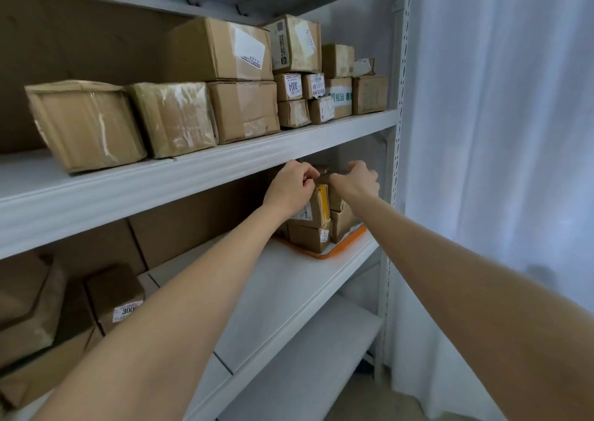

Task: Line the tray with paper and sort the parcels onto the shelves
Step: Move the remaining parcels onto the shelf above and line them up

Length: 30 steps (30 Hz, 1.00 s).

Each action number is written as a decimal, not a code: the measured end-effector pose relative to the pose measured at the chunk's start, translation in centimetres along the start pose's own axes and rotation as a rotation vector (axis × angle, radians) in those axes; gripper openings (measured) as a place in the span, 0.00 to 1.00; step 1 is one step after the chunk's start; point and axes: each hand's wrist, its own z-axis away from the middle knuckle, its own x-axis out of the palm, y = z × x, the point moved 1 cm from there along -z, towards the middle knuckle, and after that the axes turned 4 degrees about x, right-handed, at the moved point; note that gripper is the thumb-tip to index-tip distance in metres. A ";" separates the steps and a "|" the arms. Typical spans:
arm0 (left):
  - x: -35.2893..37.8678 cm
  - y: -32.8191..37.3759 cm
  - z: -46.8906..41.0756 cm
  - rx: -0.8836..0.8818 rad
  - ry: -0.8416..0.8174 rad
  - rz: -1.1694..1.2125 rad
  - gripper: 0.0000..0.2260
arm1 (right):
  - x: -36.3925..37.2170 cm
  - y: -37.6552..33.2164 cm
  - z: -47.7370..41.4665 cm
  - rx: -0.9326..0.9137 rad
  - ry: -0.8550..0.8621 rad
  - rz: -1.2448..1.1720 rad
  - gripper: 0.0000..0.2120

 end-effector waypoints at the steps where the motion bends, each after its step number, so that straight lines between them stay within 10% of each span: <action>1: -0.1 -0.2 1.2 -0.052 -0.020 0.002 0.11 | 0.2 0.5 1.0 0.014 -0.023 0.016 0.26; 14: -4.1 -5.0 19.2 -0.549 -0.146 -0.024 0.12 | 6.4 2.7 15.8 0.092 -0.319 0.017 0.27; 30: -14.6 -15.3 28.1 -0.717 -0.080 -0.120 0.12 | 21.2 -3.0 26.5 0.036 -0.608 -0.065 0.30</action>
